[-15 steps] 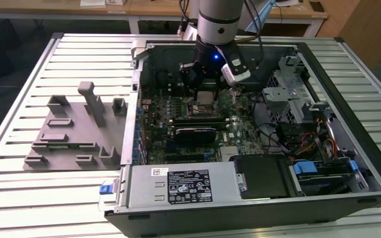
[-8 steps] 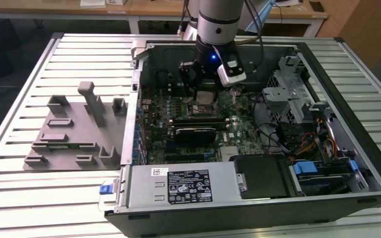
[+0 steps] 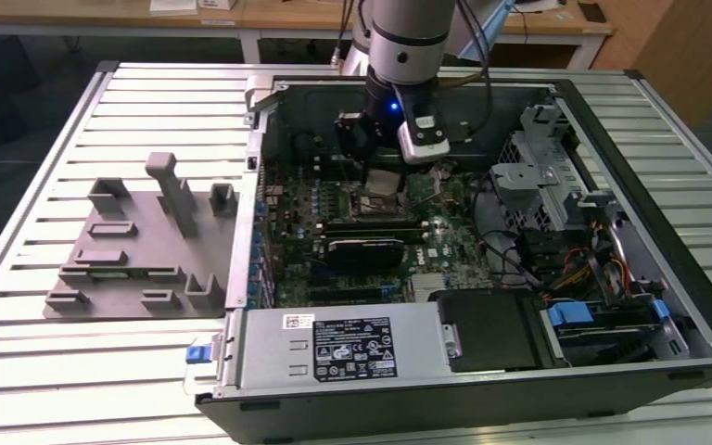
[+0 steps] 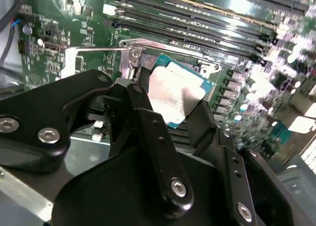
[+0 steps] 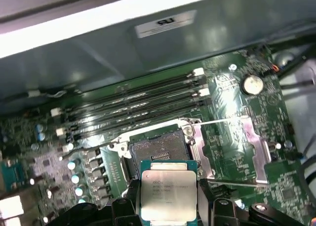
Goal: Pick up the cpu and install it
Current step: 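Place the cpu into insertion slot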
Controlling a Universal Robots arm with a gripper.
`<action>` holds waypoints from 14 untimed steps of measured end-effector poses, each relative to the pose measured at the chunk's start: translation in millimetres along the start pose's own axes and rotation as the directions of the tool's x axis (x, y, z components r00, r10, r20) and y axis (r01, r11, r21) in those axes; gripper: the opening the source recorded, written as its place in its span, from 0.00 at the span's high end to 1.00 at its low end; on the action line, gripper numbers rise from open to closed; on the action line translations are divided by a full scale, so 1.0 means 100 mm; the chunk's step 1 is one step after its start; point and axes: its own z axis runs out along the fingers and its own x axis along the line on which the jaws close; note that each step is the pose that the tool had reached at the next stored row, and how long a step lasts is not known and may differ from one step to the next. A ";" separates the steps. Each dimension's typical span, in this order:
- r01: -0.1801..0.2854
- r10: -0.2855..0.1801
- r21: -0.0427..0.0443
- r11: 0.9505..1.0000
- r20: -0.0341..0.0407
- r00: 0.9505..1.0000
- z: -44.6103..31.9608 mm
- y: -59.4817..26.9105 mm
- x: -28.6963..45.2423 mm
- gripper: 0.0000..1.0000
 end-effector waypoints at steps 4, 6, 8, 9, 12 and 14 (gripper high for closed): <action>-0.073 0.073 -0.001 0.997 0.000 0.997 0.004 0.000 0.000 0.46; -0.109 0.109 -0.002 0.994 0.000 0.994 0.005 0.000 0.000 0.46; -0.144 0.144 -0.002 0.990 0.000 0.990 0.007 0.000 0.000 0.46; -0.164 0.164 -0.003 0.986 0.000 0.987 0.008 0.000 0.000 0.46; -0.217 0.217 -0.004 0.976 0.000 0.976 0.011 0.000 0.000 0.46; -0.252 0.252 -0.004 0.968 -0.001 0.968 0.012 0.000 0.000 0.46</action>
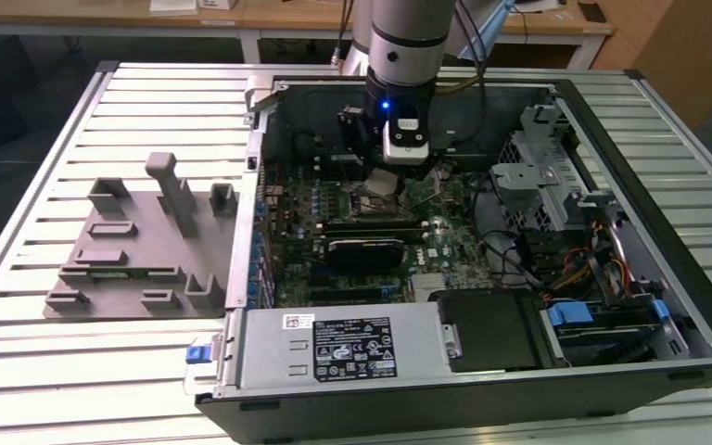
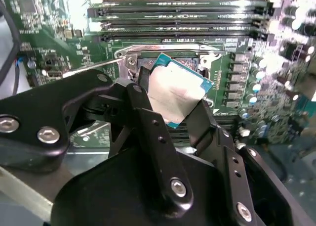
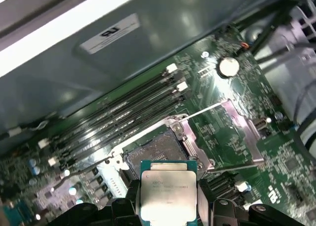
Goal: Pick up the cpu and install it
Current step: 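Place the cpu into insertion slot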
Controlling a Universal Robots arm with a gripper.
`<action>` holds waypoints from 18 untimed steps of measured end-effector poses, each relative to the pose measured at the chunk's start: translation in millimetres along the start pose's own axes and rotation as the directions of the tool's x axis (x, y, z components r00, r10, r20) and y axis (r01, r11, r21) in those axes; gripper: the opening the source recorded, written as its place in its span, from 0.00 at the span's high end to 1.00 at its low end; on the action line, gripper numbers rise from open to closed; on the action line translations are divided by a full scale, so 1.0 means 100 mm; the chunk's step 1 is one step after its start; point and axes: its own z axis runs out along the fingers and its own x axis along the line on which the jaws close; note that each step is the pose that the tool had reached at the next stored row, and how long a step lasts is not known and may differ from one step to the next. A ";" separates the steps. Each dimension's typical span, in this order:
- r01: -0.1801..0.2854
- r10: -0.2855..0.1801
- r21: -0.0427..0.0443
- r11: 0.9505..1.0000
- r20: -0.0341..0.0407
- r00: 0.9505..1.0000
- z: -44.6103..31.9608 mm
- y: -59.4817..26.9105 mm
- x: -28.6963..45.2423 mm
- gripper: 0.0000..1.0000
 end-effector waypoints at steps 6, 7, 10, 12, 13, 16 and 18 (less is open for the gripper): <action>-0.104 0.104 -0.002 0.995 0.000 0.995 0.005 0.000 0.000 0.46; -0.120 0.120 -0.002 0.993 0.000 0.993 0.006 0.000 0.000 0.46; -0.170 0.170 -0.003 0.985 0.000 0.985 0.008 0.000 0.000 0.46; -0.204 0.204 -0.004 0.979 0.000 0.979 0.009 0.000 0.000 0.46; -0.221 0.221 -0.004 0.975 0.000 0.975 0.010 0.000 0.000 0.46; -0.269 0.269 -0.005 0.963 -0.001 0.963 0.012 0.000 0.000 0.46; -0.300 0.300 -0.005 0.954 -0.001 0.954 0.013 0.000 0.000 0.46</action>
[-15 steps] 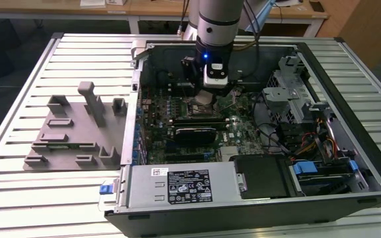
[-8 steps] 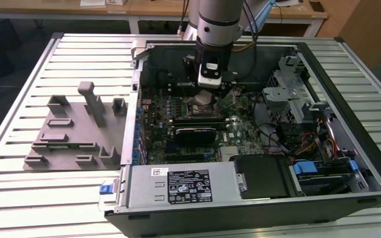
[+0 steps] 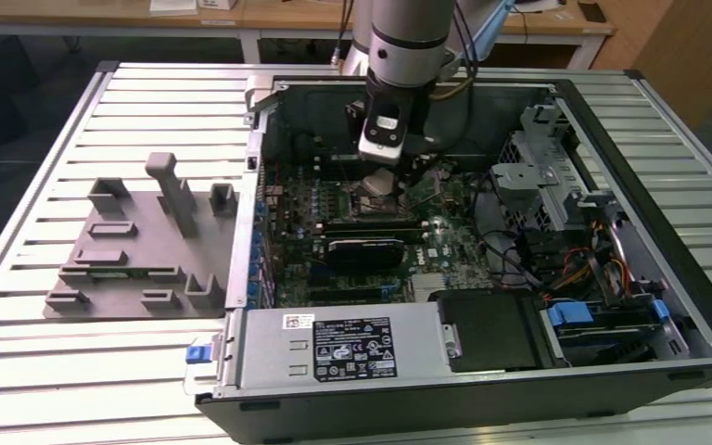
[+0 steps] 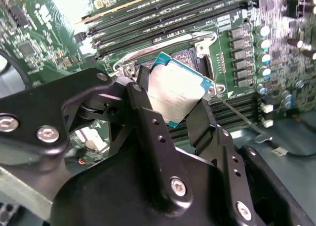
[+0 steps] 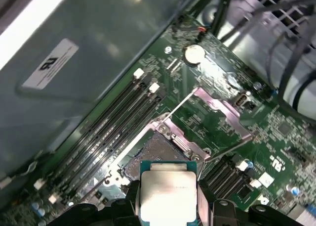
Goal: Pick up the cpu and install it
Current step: 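Place the cpu into insertion slot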
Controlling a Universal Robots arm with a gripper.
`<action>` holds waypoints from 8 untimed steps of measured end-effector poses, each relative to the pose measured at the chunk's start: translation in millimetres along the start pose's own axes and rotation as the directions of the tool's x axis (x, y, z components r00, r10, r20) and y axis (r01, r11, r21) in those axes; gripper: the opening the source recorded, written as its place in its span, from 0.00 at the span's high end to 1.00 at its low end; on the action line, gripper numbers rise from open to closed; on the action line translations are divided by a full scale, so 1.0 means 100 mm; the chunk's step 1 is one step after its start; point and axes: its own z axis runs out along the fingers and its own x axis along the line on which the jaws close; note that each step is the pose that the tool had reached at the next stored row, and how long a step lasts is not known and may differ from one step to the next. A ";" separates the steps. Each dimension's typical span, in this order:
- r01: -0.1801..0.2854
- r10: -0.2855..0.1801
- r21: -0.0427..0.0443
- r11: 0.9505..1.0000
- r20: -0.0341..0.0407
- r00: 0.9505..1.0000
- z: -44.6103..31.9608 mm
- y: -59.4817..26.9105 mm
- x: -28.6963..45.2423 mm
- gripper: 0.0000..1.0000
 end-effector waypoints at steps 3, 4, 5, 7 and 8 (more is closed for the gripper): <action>-0.050 0.050 -0.001 0.999 0.000 0.999 0.002 0.000 0.000 0.46; -0.067 0.067 -0.001 0.998 0.000 0.998 0.003 0.000 0.000 0.46; -0.083 0.083 -0.001 0.997 0.000 0.997 0.004 0.000 0.000 0.46; -0.117 0.117 -0.002 0.993 0.000 0.993 0.006 0.000 0.000 0.46; -0.134 0.134 -0.002 0.991 0.001 0.991 0.006 0.000 0.000 0.46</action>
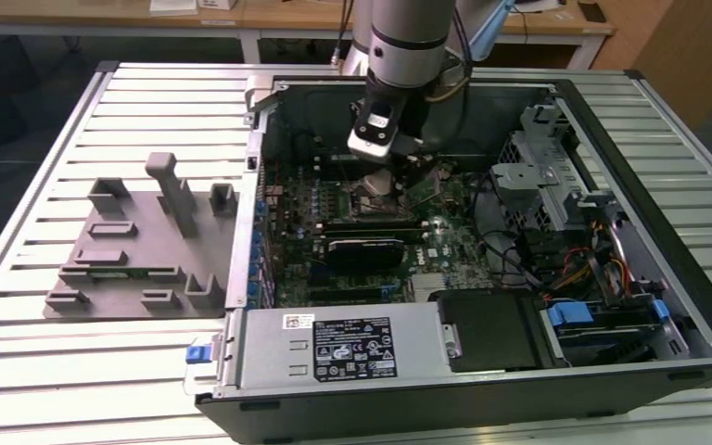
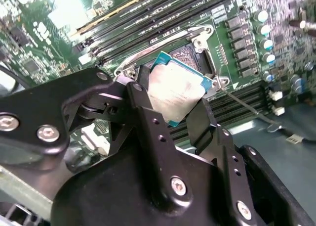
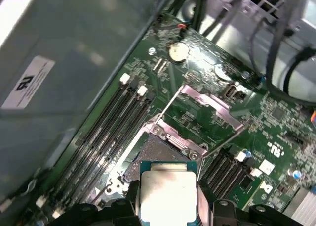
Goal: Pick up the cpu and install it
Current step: 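Place the cpu into insertion slot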
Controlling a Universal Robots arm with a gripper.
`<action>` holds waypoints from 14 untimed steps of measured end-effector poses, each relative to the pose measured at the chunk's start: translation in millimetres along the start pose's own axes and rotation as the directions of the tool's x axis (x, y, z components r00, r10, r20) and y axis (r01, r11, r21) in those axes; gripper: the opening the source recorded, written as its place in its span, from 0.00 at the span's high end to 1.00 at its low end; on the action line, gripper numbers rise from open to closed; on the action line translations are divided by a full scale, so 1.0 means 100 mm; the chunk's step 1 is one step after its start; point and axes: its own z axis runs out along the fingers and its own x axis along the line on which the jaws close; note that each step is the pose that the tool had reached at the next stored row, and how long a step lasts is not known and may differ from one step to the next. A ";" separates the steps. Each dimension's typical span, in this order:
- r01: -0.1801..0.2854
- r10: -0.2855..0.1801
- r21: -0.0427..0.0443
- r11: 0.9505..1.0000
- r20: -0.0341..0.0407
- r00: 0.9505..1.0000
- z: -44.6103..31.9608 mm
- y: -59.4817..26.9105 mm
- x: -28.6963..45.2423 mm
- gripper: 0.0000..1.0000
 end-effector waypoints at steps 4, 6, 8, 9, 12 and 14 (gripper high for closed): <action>-0.071 0.071 -0.001 0.997 0.000 0.997 0.004 0.000 0.000 0.46; -0.107 0.107 -0.002 0.994 0.000 0.994 0.006 0.000 0.000 0.46; -0.144 0.144 -0.002 0.990 0.000 0.990 0.009 0.000 0.000 0.46; -0.162 0.162 -0.002 0.987 0.000 0.987 0.011 0.000 0.000 0.46; -0.214 0.214 -0.003 0.977 0.000 0.977 0.015 0.000 0.000 0.46; -0.245 0.245 -0.004 0.970 0.000 0.970 0.017 0.000 0.000 0.46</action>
